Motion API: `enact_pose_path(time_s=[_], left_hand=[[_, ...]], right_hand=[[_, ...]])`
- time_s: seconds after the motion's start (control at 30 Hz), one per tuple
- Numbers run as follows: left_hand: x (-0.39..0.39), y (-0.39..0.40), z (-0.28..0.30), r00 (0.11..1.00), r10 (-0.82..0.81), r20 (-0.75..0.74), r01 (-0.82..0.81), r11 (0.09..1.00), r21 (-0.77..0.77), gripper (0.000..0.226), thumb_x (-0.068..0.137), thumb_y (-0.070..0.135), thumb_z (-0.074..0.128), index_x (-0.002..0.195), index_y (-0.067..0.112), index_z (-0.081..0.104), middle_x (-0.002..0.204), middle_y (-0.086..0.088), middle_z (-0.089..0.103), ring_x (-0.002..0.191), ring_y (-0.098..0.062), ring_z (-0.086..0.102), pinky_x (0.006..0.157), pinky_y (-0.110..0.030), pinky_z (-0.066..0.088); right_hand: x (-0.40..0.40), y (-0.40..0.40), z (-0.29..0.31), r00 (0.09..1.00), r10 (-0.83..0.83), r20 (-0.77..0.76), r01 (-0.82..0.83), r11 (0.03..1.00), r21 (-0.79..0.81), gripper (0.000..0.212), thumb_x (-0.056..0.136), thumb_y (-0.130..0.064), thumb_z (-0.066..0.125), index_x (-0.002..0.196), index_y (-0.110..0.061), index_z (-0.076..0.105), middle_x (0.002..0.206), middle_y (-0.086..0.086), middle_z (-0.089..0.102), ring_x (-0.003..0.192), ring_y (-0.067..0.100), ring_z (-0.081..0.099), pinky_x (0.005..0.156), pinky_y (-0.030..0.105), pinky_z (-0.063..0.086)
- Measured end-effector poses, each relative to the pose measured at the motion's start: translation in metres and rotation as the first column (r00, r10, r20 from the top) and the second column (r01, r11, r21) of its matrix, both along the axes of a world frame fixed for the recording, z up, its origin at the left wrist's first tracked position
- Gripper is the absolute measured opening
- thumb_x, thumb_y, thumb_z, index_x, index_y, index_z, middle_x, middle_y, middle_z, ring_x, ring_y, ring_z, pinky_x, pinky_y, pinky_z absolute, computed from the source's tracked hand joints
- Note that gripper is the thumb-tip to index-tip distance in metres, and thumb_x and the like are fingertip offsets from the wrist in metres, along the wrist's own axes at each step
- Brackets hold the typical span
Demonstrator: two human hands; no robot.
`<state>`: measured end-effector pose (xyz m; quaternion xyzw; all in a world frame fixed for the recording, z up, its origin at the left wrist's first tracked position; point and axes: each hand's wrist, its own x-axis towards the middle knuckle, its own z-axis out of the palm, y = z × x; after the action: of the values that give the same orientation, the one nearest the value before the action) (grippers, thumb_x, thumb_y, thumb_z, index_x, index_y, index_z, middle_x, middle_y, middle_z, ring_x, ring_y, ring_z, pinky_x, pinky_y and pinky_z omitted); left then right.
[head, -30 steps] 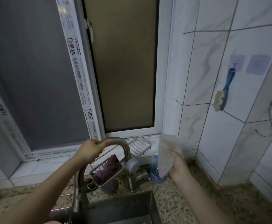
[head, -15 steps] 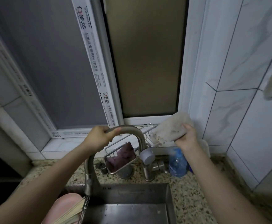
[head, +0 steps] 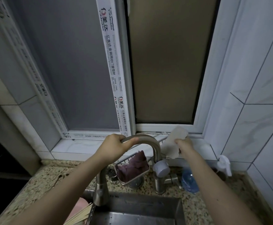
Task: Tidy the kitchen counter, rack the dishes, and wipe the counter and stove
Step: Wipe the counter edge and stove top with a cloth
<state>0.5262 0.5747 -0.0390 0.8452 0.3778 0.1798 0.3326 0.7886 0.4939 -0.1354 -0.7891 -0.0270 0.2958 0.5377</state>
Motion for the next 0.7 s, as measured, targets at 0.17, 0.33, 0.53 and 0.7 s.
enact_pose_path(time_s=[0.17,0.33,0.53,0.7], left_hand=[[-0.001,0.004,-0.003,1.000,-0.017,-0.009,0.017,1.000,0.009,0.069,0.057,0.086,0.046,0.060,0.017,0.050,0.050,0.002,0.041,0.043,-0.013,0.035,0.050,-0.027,0.031],[0.001,0.007,-0.005,1.000,-0.023,-0.014,0.024,0.999,0.025,0.070,0.056,0.086,0.046,0.060,0.017,0.049,0.050,0.001,0.042,0.042,-0.014,0.035,0.050,-0.027,0.032],[0.001,0.008,-0.004,1.000,-0.021,-0.013,0.022,0.999,0.033,0.075,0.052,0.090,0.042,0.060,0.017,0.048,0.051,-0.001,0.043,0.045,-0.016,0.038,0.052,-0.028,0.033],[0.001,0.004,-0.001,0.999,-0.034,0.002,0.034,0.999,-0.004,0.071,0.057,0.086,0.044,0.062,0.016,0.053,0.050,0.002,0.046,0.045,-0.015,0.041,0.052,-0.028,0.034]], right_hand=[[0.010,-0.002,0.011,0.957,0.212,0.200,-0.180,0.970,-0.166,0.040,0.086,-0.015,0.060,0.122,-0.001,0.052,0.110,0.020,0.060,0.091,0.033,0.059,0.052,0.028,0.041],[0.003,-0.022,0.016,0.700,0.177,0.692,0.029,0.961,-0.275,0.054,0.086,-0.020,0.062,0.134,-0.006,0.043,0.140,0.015,0.040,0.123,0.036,0.042,0.093,0.040,0.043],[-0.019,-0.031,-0.010,0.466,0.782,0.414,-0.409,0.605,-0.683,0.035,0.098,-0.032,0.031,0.107,-0.019,0.061,0.119,0.009,0.060,0.102,0.026,0.054,0.091,0.036,0.044],[-0.032,-0.038,-0.013,0.568,0.566,0.597,-0.420,0.824,-0.381,0.032,0.097,-0.017,0.040,0.123,-0.016,0.058,0.133,0.003,0.054,0.120,0.022,0.049,0.098,0.031,0.037]])
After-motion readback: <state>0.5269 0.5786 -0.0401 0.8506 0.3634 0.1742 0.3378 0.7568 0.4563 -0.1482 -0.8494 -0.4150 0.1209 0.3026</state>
